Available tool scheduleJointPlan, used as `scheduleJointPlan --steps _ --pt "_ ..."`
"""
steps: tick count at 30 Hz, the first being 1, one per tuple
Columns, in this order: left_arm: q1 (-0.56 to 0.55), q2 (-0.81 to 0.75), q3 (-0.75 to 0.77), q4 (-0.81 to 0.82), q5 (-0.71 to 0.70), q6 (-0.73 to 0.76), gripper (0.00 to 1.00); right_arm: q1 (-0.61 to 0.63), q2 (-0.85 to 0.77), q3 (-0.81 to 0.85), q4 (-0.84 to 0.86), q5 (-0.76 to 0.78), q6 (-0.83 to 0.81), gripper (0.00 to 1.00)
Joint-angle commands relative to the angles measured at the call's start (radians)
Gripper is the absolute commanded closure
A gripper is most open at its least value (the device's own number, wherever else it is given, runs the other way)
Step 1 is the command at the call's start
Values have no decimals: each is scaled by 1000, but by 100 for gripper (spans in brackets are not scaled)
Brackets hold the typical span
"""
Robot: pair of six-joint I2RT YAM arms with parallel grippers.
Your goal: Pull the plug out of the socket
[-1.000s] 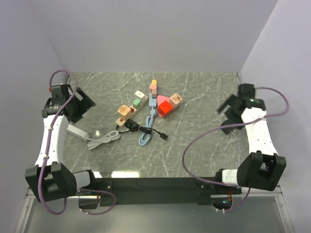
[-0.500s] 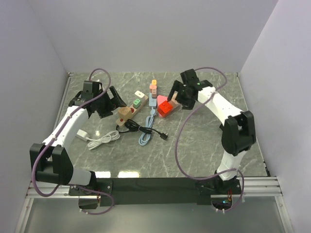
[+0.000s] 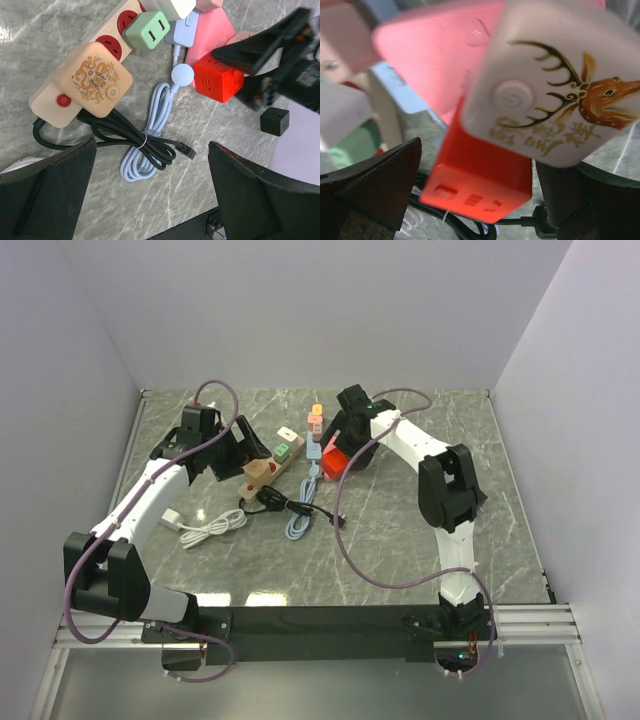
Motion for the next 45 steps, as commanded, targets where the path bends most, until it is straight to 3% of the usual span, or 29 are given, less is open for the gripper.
scheduleJointPlan --steps 1,5,6,8,9,10,11,15,18,22,29,35,37,41,43,45 --pt "-10 2 1 43 11 -11 1 15 9 4 -71 20 59 0" --pt "-23 13 -16 66 17 -20 1 15 -39 -98 13 -14 65 12" --pt "-27 25 -17 72 20 -21 1 16 -39 -105 36 -30 56 28" --pt "-47 37 -10 83 25 -21 1 13 -27 -96 30 -46 36 49" --pt "-53 56 -5 83 26 -18 1 10 -23 -92 26 -55 17 75" --pt "-63 63 1 84 26 -12 1 9 -26 -90 7 -61 -27 91" --pt "-82 73 12 90 29 -7 1 4 -43 -93 -5 -61 -56 100" --pt "-142 128 39 126 57 8 1 -2 -134 -182 6 -123 -275 100" --pt "-199 180 52 181 57 5 1 -20 -268 -352 84 -205 -407 100" --pt "-263 278 76 256 65 -26 1 -59 -402 -574 238 -374 -414 100" --pt "-400 436 217 302 32 -53 1 -85 -556 -717 378 -488 -357 100" --pt "-437 513 242 290 38 -61 1 -141 -628 -803 495 -574 -307 100" --pt "-438 516 228 314 61 -73 7 -149 -640 -820 516 -575 -296 100" --pt "-446 521 202 396 144 -84 37 -157 -634 -819 533 -615 -309 100" --pt "-451 533 211 393 155 -84 47 -160 -628 -811 530 -612 -311 100" --pt "-457 539 213 402 163 -92 67 -161 -628 -812 546 -617 -291 100"
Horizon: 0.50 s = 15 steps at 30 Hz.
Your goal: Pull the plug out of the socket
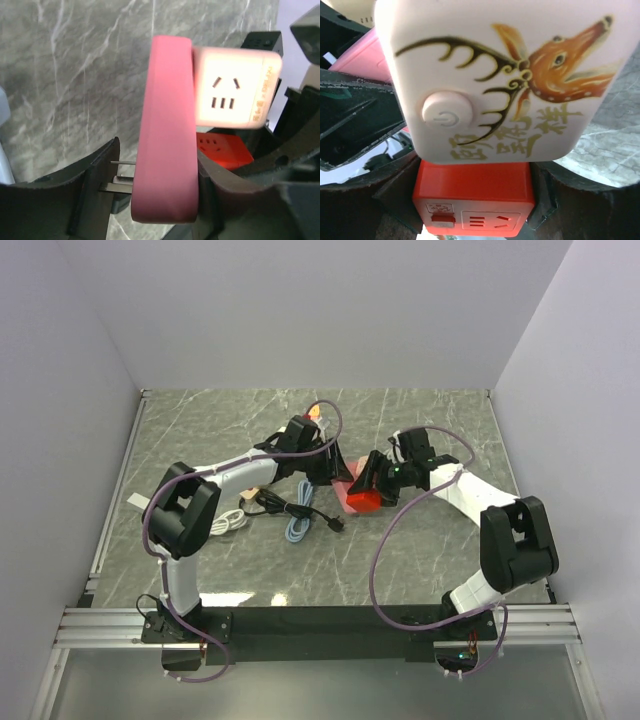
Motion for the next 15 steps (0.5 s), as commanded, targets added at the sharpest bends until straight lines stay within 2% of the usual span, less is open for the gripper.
scheduleJointPlan --steps 1,2,3,4,7,9,11,15 --pt "-32 17 3 62 61 -12 75 4 -39 27 155 -80 25 100" --pt "-38 18 8 59 53 -12 90 4 -35 29 155 -83 32 100" --pt "-41 21 16 45 38 -14 97 6 -30 32 150 -74 35 100" --pt "-43 24 26 12 -11 -13 100 6 -24 39 138 -74 34 100" --pt "-40 32 39 -44 -85 9 100 -14 -24 43 90 -46 26 100" --pt "-26 26 40 -101 -181 27 99 -40 -50 27 80 -46 19 100" --pt "9 23 17 -127 -249 44 99 -104 -94 -10 72 -71 13 100" --pt "75 23 -23 -145 -295 84 100 -206 -156 -2 -12 -104 -76 100"
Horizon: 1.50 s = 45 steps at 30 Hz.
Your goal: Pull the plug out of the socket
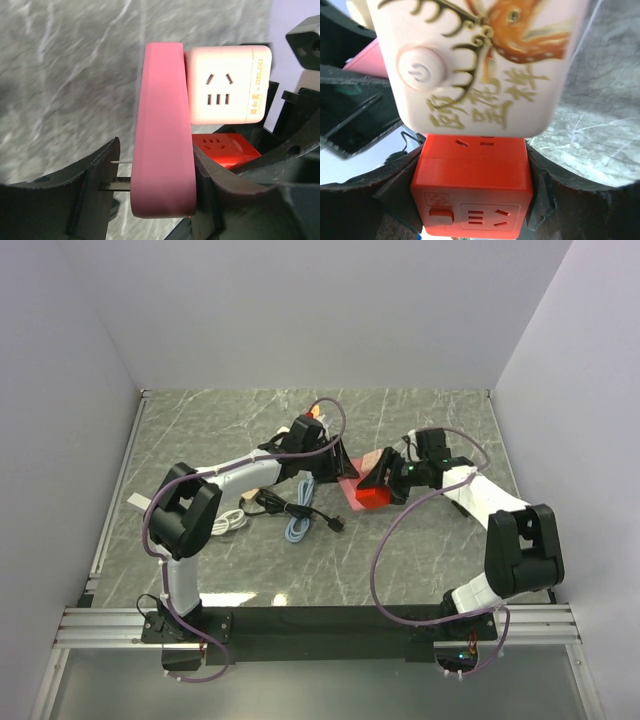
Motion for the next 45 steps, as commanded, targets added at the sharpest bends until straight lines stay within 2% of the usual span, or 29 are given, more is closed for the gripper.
scheduleJointPlan --steps 1,4,12,14,17,19,25,29,31,32,33,35,38,39,41,42,43,45 --pt "92 21 -44 -151 -234 124 100 -118 -130 45 -55 -37 -94 100" --pt "103 18 -53 -141 -230 135 100 -144 -107 102 -145 -37 -157 100" --pt "103 7 -28 -124 -193 119 100 -227 -70 205 -355 95 -263 100" --pt "103 10 -13 -131 -191 125 100 -235 -72 219 -371 68 -289 100" --pt "103 21 10 -142 -190 132 100 -226 -60 243 -417 -90 -340 100" --pt "103 26 22 -148 -185 133 100 -203 -60 269 -474 -2 -334 100" --pt "101 30 57 -174 -191 156 100 -232 -139 255 -494 145 -266 100" --pt "101 47 82 -202 -208 182 100 -223 -106 295 -541 9 -315 100" --pt "103 52 94 -231 -231 188 100 -224 -112 312 -587 46 -309 100" --pt "103 52 94 -237 -237 191 100 -235 -135 314 -575 41 -290 100" --pt "103 50 94 -240 -245 196 100 -258 -206 291 -496 -32 -260 100" --pt "101 40 81 -242 -253 197 100 -284 -257 275 -431 -45 -164 100" --pt "103 36 62 -234 -250 193 100 -260 -218 366 -521 148 -209 100" --pt "103 36 59 -234 -250 190 100 -244 -134 443 -644 240 -244 100" --pt "101 41 58 -237 -250 187 100 -214 -78 472 -699 293 -283 100" --pt "101 41 50 -231 -247 185 100 -214 -78 441 -632 259 -285 100" --pt "100 40 47 -228 -247 184 100 -214 -89 396 -567 135 -257 100" --pt "95 39 45 -223 -244 179 100 -203 -97 273 -413 90 -199 100"
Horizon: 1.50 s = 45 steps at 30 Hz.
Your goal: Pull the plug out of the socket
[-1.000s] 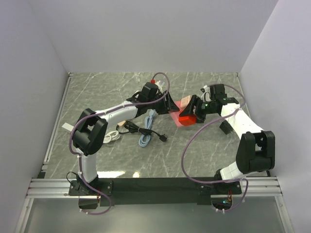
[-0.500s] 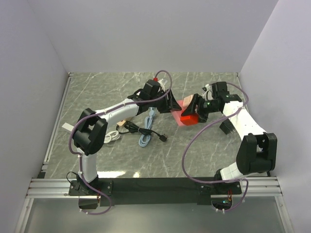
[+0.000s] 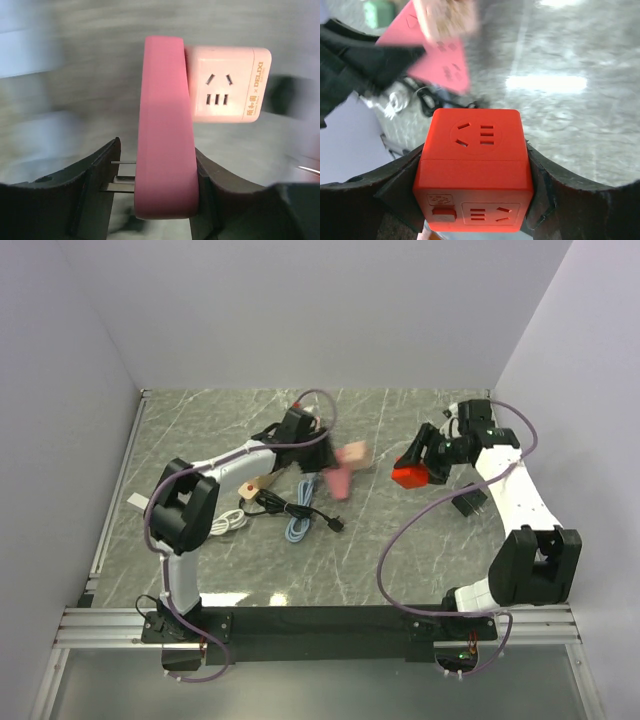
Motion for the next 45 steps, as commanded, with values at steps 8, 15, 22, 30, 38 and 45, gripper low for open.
scheduleJointPlan --steps 8,15,22,30,38,45 --pt "65 -8 -66 -151 -150 77 100 50 -53 -130 189 52 62 100" --pt "64 -41 -80 -99 -61 60 100 -75 67 -54 -18 605 91 100" --pt "64 -88 -91 -51 48 35 99 -126 228 -29 -27 791 182 83" --pt "57 -143 -124 -56 57 37 99 -154 268 40 -78 920 237 5" --pt "51 -157 -169 -37 76 37 100 -122 10 -41 81 515 124 3" --pt "35 -162 -151 -28 129 38 99 114 -10 -147 380 121 193 3"
